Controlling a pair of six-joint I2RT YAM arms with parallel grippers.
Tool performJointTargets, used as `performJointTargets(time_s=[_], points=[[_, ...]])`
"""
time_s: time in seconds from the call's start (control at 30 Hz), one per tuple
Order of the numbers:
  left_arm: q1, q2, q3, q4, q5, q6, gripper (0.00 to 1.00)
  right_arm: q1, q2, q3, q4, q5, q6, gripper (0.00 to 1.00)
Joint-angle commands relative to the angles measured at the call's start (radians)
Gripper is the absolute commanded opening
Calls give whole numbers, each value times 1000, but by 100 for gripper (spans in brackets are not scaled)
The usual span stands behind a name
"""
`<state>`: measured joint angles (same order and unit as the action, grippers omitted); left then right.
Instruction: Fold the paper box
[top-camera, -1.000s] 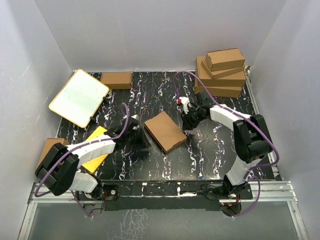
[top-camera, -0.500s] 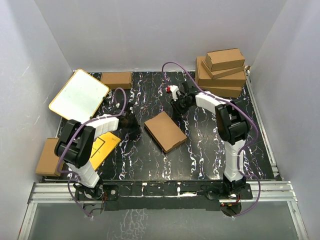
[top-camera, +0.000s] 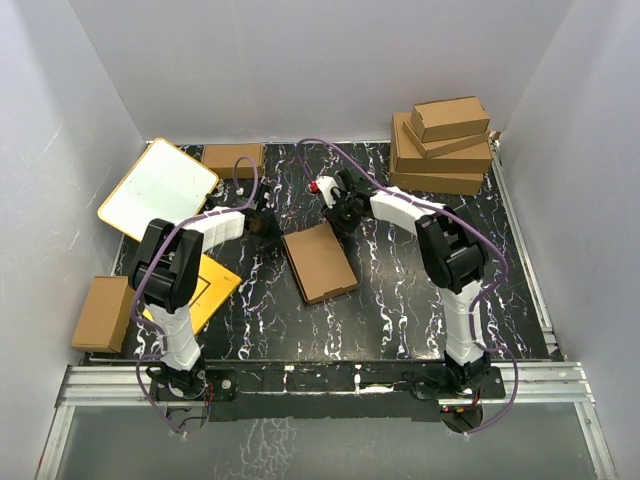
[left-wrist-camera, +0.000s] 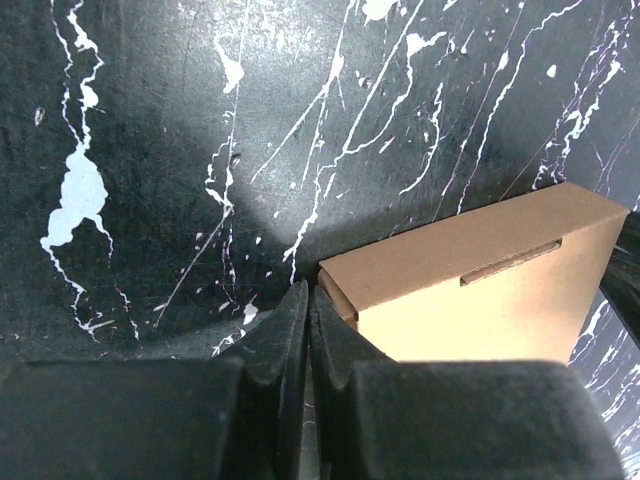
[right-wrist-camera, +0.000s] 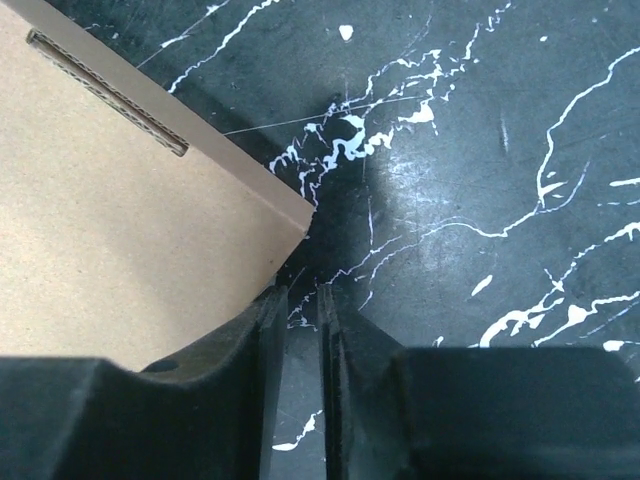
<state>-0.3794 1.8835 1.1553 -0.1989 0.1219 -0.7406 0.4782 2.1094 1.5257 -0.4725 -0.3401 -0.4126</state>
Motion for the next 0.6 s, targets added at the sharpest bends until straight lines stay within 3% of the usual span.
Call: performJointTargets(time_s=[0.0, 0.2, 0.43, 0.57], points=[[-22, -27, 12, 4, 12, 39, 4, 26, -74, -10, 25, -38, 24, 28], [0, -175, -82, -78, -66, 114, 10, -69, -210, -149, 25, -62, -2, 31], [-17, -400, -287, -87, 73, 96, 9, -80, -423, -402, 27, -140, -24, 31], [-91, -545, -403, -122, 68, 21, 7, -80, -506, -523, 42, -132, -38, 31]])
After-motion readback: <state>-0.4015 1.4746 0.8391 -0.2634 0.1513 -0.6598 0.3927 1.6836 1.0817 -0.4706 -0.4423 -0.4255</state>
